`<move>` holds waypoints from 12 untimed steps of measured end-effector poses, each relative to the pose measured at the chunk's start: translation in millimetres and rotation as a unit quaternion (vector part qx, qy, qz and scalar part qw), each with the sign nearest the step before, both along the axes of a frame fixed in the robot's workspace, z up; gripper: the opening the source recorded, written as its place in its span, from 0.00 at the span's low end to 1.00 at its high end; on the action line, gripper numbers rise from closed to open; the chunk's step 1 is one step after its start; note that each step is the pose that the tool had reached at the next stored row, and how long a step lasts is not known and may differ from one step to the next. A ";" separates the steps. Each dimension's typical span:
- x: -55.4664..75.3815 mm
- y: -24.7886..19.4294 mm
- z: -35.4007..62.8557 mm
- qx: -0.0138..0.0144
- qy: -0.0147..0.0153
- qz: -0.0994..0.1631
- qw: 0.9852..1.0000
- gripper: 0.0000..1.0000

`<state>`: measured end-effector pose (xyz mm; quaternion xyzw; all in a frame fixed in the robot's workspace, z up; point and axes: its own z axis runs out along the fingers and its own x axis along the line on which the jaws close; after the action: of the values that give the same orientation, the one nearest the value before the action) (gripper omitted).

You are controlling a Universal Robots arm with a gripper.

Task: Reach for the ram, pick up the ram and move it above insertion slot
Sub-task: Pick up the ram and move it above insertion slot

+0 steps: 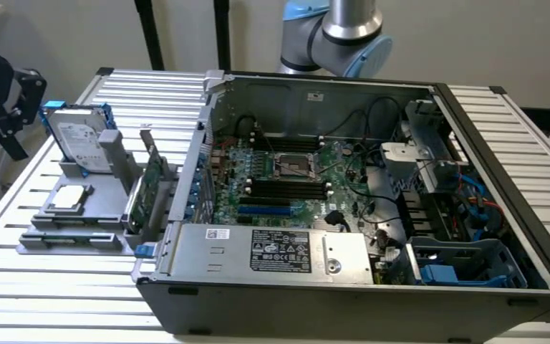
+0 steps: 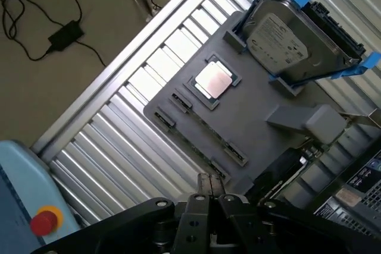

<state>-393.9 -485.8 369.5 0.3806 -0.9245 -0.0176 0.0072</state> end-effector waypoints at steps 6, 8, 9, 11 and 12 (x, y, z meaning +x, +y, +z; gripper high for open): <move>0.0 0.0 0.0 0.000 0.000 0.055 0.999 0.11; -0.1 0.0 0.0 0.000 0.000 0.072 0.997 0.11; 0.0 0.0 -0.1 0.000 0.000 0.082 0.997 0.11; 0.0 0.0 -0.1 0.000 0.000 0.100 0.995 0.11; 0.0 0.0 -0.1 0.000 0.000 0.109 0.994 0.11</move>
<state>-393.9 -485.8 369.4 0.4789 -0.8776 -0.0167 0.0091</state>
